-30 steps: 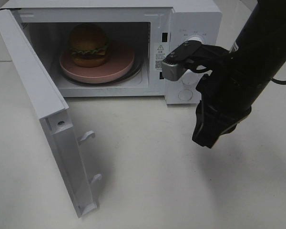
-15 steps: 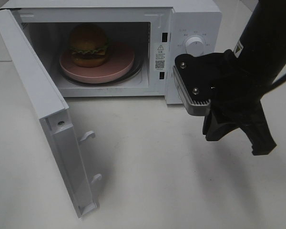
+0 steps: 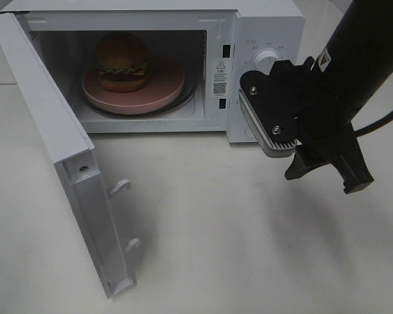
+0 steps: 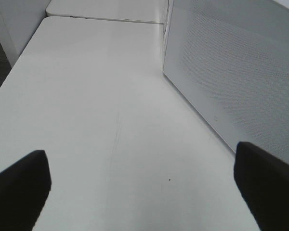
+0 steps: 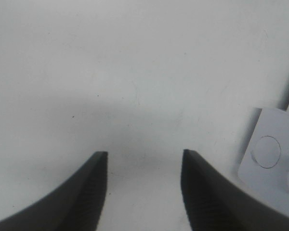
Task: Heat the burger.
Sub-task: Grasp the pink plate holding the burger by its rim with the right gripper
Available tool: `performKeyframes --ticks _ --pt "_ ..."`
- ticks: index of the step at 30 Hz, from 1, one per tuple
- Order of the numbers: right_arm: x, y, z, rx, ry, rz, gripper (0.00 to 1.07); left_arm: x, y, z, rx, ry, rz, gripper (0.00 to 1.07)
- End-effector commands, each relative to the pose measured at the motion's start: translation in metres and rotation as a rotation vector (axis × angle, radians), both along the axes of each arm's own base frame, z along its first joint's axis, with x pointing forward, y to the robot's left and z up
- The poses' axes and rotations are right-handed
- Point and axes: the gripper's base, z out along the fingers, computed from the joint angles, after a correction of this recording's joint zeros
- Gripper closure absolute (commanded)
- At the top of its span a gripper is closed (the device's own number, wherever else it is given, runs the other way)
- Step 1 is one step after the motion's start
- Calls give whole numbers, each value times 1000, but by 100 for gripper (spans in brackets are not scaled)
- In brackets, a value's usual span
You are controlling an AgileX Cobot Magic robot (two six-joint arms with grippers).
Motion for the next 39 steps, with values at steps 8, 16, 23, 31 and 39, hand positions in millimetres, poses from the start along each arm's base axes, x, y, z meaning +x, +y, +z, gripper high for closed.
performKeyframes --ticks 8,16,23,31,39 --pt "3 3 5 72 -32 -157 10 -3 -1 0 -6 -26 1 9" --pt "5 14 7 84 -122 -90 13 -3 -1 0 -6 -26 1 9" --pt "8 30 5 85 -160 -32 15 -3 -1 0 -6 -26 1 9" --pt "24 59 7 99 -202 21 18 -3 -1 0 -6 -26 1 9" --pt "46 79 -1 127 -232 28 20 -3 -1 0 -6 -26 1 9"
